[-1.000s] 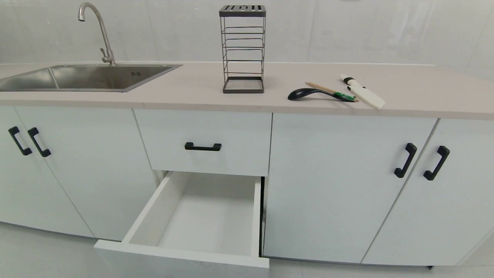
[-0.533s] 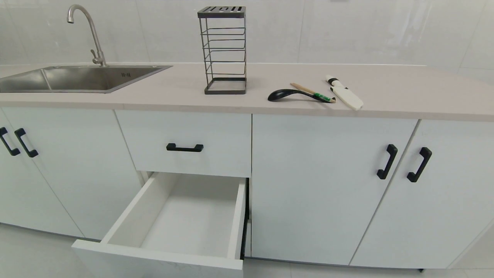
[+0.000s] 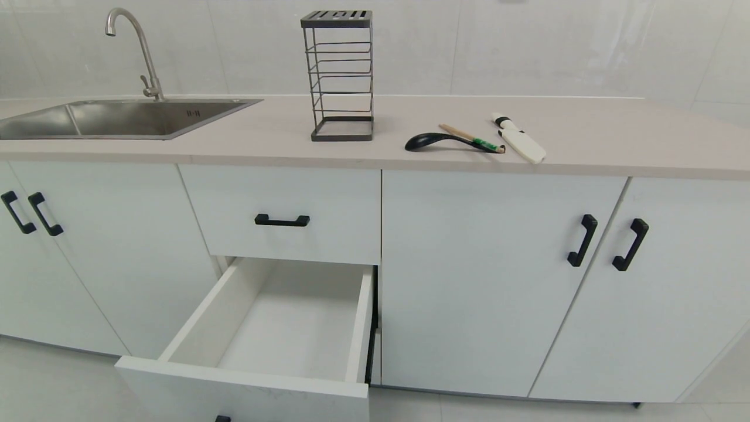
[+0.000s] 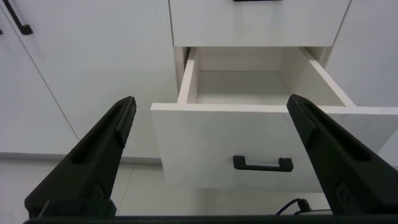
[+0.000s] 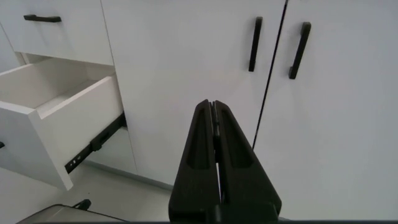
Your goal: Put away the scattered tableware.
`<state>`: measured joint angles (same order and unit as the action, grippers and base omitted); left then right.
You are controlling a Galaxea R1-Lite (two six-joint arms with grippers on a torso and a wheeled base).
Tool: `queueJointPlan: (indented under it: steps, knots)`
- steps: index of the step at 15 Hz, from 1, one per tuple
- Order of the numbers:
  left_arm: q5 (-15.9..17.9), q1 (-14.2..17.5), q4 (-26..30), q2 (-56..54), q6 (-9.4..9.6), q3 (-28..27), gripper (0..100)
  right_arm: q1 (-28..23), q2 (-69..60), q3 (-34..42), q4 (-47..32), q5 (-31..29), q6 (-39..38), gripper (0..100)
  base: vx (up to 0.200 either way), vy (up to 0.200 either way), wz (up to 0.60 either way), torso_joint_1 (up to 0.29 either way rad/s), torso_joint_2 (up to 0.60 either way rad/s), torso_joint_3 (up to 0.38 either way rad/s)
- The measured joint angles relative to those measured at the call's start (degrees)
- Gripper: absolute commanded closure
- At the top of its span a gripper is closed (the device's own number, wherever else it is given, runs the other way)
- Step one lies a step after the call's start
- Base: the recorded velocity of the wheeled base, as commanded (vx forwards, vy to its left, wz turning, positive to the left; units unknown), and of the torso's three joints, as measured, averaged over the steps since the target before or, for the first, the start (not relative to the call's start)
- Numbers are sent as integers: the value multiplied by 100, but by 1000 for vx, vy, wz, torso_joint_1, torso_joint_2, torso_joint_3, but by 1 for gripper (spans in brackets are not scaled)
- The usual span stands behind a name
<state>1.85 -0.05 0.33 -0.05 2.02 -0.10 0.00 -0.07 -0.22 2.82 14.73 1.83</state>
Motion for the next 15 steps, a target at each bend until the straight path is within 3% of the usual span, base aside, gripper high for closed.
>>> queueJointPlan:
  steps: [1, 2, 5, 10, 15]
  knots:
    - [0, -5, 0, 0, 0, 0, 0, -5, 15, -178, 9, 76, 17, 100, 0, 0, 0, 0, 0, 0]
    - [0, -6, 5, 0, 0, 0, 0, -11, 73, -482, 9, 119, 27, 0, 0, 0, 0, 0, 0, 0]
    - [0, -5, 2, 2, -6, 0, 0, -16, 947, -1976, 104, 574, 219, 0, 0, 0, 0, 0, 0, 0]
    - [-9, -5, 5, 5, -44, 0, 0, 350, 4560, -5268, -134, 1300, 602, 0, 0, 0, 0, 0, 0, 0]
    - [-9, -5, 5, 5, -55, 0, 0, 1708, 7678, -7323, -519, 423, 879, 0, 0, 0, 0, 0, 0, 0]
